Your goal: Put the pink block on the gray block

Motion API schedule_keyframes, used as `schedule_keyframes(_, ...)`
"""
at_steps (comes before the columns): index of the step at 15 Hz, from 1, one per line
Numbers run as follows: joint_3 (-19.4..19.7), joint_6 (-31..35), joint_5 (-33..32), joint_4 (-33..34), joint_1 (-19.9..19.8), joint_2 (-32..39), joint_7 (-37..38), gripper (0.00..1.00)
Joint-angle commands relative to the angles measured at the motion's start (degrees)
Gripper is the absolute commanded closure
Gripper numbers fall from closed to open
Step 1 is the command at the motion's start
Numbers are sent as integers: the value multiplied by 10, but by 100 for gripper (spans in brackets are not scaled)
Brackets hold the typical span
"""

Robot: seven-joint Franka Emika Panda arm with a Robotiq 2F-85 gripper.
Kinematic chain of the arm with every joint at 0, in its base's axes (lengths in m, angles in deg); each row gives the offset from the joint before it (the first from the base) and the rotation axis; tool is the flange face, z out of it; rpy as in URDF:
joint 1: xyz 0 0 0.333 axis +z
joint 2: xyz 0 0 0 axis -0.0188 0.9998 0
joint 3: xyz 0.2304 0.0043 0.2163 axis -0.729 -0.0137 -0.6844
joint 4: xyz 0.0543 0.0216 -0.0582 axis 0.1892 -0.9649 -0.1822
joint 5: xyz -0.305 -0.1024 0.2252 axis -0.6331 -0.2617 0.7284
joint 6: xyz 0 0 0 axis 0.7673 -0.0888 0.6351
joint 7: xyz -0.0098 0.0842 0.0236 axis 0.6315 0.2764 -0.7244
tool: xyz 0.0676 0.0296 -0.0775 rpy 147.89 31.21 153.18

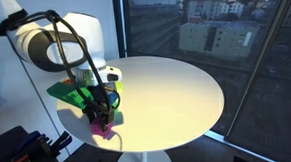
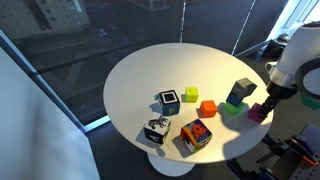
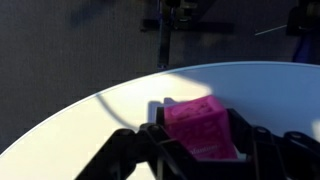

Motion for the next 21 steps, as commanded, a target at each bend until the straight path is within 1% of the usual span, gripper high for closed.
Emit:
schedule_keyframes(1,-1,-18,1,1,0,-23,13,65)
schedule_keyframes(8,-4,-64,0,4,-1,-66,54,66)
schedule_keyframes(21,-19,-192,12,5,-7,-210,131,66)
